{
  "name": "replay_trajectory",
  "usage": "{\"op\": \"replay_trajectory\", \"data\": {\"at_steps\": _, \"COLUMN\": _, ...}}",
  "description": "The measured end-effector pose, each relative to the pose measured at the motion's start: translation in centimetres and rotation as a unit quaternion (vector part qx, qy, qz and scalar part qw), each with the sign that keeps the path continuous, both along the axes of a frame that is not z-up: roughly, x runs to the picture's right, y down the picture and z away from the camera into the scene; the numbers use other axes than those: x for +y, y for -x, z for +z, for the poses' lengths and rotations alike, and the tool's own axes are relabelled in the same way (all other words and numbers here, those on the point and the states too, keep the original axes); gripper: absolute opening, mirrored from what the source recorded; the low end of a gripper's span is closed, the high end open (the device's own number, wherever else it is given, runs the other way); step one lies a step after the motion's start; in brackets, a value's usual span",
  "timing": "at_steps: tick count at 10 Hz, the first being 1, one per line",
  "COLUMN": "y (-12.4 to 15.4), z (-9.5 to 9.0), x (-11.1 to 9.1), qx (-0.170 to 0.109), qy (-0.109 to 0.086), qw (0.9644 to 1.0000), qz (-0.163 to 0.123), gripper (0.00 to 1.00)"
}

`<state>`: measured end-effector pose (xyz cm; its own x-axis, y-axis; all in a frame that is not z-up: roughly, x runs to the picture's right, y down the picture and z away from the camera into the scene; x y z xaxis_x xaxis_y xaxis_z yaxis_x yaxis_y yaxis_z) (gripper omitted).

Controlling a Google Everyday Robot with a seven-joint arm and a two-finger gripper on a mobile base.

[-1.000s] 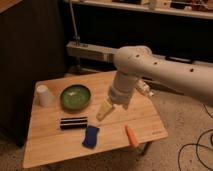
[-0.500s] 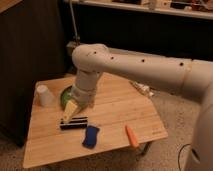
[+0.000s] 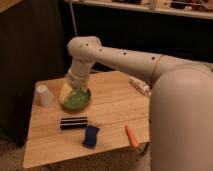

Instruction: Move the arm in a circular motion

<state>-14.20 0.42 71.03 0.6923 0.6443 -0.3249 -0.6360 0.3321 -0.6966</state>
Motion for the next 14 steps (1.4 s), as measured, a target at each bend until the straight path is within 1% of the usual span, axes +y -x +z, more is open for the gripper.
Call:
{"op": "replay_trajectory", "data": {"at_steps": 1, "y": -1.6, "z": 1.7, "x": -1.5, "qx": 0.013, "qy": -0.001, "qw": 0.9998, "qz": 0.015, "gripper": 0.8}}
{"op": "replay_trajectory", "data": {"at_steps": 3, "y": -4.8, "z": 4.2, "x": -3.7, "qx": 0.037, "qy": -0.002, "qw": 0.9983, "qz": 0.045, "gripper": 0.8}}
{"op": "replay_trajectory", "data": {"at_steps": 4, "y": -7.2, "z": 5.6, "x": -4.7, "qx": 0.054, "qy": -0.002, "qw": 0.9965, "qz": 0.064, "gripper": 0.8}}
{"op": "replay_trajectory", "data": {"at_steps": 5, "y": -9.4, "z": 6.5, "x": -5.4, "qx": 0.068, "qy": -0.003, "qw": 0.9945, "qz": 0.08, "gripper": 0.8}}
{"op": "replay_trajectory", "data": {"at_steps": 6, "y": -12.3, "z": 7.4, "x": -6.0, "qx": 0.085, "qy": -0.003, "qw": 0.9915, "qz": 0.098, "gripper": 0.8}}
{"op": "replay_trajectory", "data": {"at_steps": 7, "y": -16.1, "z": 8.0, "x": -6.3, "qx": 0.105, "qy": -0.003, "qw": 0.9873, "qz": 0.119, "gripper": 0.8}}
{"op": "replay_trajectory", "data": {"at_steps": 8, "y": -18.4, "z": 8.1, "x": -6.2, "qx": 0.117, "qy": -0.003, "qw": 0.9845, "qz": 0.131, "gripper": 0.8}}
{"op": "replay_trajectory", "data": {"at_steps": 9, "y": -21.2, "z": 7.9, "x": -5.9, "qx": 0.133, "qy": -0.004, "qw": 0.9804, "qz": 0.145, "gripper": 0.8}}
{"op": "replay_trajectory", "data": {"at_steps": 10, "y": -24.2, "z": 7.4, "x": -5.3, "qx": 0.156, "qy": -0.005, "qw": 0.9746, "qz": 0.161, "gripper": 0.8}}
{"op": "replay_trajectory", "data": {"at_steps": 11, "y": -26.1, "z": 6.9, "x": -4.7, "qx": 0.173, "qy": -0.005, "qw": 0.9702, "qz": 0.17, "gripper": 0.8}}
{"op": "replay_trajectory", "data": {"at_steps": 12, "y": -28.2, "z": 6.2, "x": -3.8, "qx": 0.194, "qy": -0.003, "qw": 0.9646, "qz": 0.179, "gripper": 0.8}}
{"op": "replay_trajectory", "data": {"at_steps": 13, "y": -30.5, "z": 4.9, "x": -2.2, "qx": 0.221, "qy": -0.001, "qw": 0.9574, "qz": 0.186, "gripper": 0.8}}
{"op": "replay_trajectory", "data": {"at_steps": 14, "y": -32.3, "z": 3.6, "x": -0.6, "qx": 0.243, "qy": 0.001, "qw": 0.9515, "qz": 0.189, "gripper": 0.8}}
